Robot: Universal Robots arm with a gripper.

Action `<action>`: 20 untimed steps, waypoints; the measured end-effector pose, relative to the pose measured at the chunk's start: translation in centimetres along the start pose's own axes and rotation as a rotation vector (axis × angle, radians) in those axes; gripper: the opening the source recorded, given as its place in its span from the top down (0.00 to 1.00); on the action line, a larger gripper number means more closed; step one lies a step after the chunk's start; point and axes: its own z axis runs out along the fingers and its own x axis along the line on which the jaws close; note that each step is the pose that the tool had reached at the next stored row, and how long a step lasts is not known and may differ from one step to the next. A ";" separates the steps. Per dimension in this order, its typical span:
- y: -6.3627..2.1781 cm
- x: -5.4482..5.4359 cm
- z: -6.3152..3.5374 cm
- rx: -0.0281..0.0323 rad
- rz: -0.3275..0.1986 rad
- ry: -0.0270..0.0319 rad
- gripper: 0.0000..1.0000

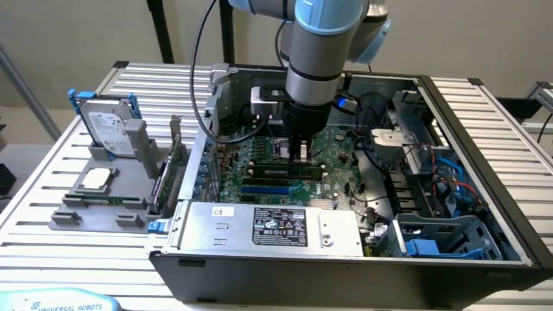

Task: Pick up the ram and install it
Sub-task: 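Insert the ram into the slot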

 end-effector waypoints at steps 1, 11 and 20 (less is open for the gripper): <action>0.00 0.0 -0.02 0.0001 0.000 -0.0002 0.72; 0.51 0.0 -1.64 0.0001 -0.001 -0.0171 0.72; 0.81 0.0 -2.02 0.0002 -0.001 -0.0272 0.89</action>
